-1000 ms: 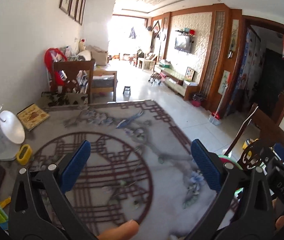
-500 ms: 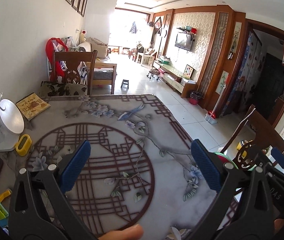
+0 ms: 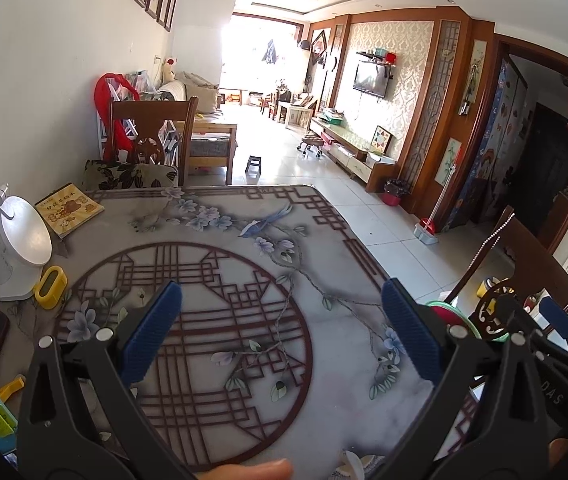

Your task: Collect trash

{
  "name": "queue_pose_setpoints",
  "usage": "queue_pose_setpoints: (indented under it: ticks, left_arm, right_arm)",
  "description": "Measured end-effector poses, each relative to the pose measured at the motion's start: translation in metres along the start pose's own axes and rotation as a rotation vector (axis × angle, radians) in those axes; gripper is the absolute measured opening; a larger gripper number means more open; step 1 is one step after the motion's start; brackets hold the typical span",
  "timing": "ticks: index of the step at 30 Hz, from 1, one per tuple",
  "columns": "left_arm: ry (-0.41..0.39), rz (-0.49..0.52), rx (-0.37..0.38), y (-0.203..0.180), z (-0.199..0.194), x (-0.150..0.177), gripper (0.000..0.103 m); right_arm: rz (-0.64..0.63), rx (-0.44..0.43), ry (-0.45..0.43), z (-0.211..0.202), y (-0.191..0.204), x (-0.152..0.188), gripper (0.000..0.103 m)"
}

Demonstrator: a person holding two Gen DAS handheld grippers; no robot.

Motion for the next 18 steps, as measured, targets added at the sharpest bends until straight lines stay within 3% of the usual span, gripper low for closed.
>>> queue_pose_setpoints:
  ticks: [18]
  left_arm:
    - [0.027, -0.004, 0.006, -0.001, 0.01, 0.002, 0.098]
  right_arm:
    - [-0.008, 0.005, 0.038, 0.012, 0.0, 0.007, 0.096]
Point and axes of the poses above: each gripper's, at about its wrist camera, not at the fingertips, and z roughly the way its jaws point, y to its left, x to its underside, the point moved 5 cm from there along z, roughly the way its jaws point, and after that the axes turned 9 degrees about x, right-handed, at the moved point
